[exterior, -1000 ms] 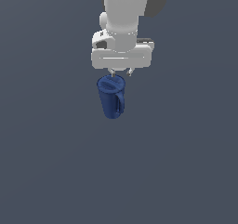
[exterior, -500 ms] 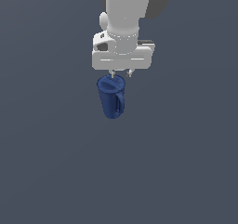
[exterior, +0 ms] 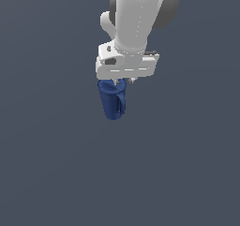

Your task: Pick up the object and move it to a goal position.

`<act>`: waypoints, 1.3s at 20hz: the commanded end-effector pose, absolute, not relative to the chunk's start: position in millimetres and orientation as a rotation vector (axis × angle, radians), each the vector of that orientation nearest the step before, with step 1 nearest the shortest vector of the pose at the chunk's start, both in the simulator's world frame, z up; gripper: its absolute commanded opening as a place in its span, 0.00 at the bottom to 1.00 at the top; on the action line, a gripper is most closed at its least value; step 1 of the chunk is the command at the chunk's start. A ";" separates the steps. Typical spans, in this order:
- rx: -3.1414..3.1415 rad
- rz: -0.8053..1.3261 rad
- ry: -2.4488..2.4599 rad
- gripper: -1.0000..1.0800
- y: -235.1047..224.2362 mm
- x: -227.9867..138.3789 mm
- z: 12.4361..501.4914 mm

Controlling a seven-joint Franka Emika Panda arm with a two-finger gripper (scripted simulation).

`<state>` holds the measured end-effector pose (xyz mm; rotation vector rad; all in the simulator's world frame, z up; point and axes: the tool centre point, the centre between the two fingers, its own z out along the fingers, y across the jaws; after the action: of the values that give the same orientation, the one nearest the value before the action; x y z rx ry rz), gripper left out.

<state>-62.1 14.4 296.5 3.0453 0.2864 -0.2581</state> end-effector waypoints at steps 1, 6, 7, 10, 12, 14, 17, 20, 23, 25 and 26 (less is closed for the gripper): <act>3.010 -0.327 0.352 0.62 16.5 -56.6 289.1; 2.917 -0.486 0.493 0.62 20.2 -44.6 271.3; 2.897 -0.518 0.519 0.62 20.8 -42.4 267.7; 2.834 -0.612 0.592 0.62 22.5 -36.3 256.6; 2.790 -0.673 0.637 0.62 23.5 -32.6 249.1; 2.745 -0.734 0.678 0.62 24.5 -29.2 241.7; 2.675 -0.823 0.733 0.62 25.8 -24.9 230.5; 2.607 -0.906 0.779 0.62 27.0 -21.5 220.1; 2.550 -0.974 0.812 0.62 28.1 -19.4 211.4; 2.517 -1.012 0.828 0.62 28.7 -18.4 206.6; 2.503 -1.029 0.835 0.62 29.0 -18.0 204.4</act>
<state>-18.9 28.8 207.6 2.5277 0.8236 -1.0006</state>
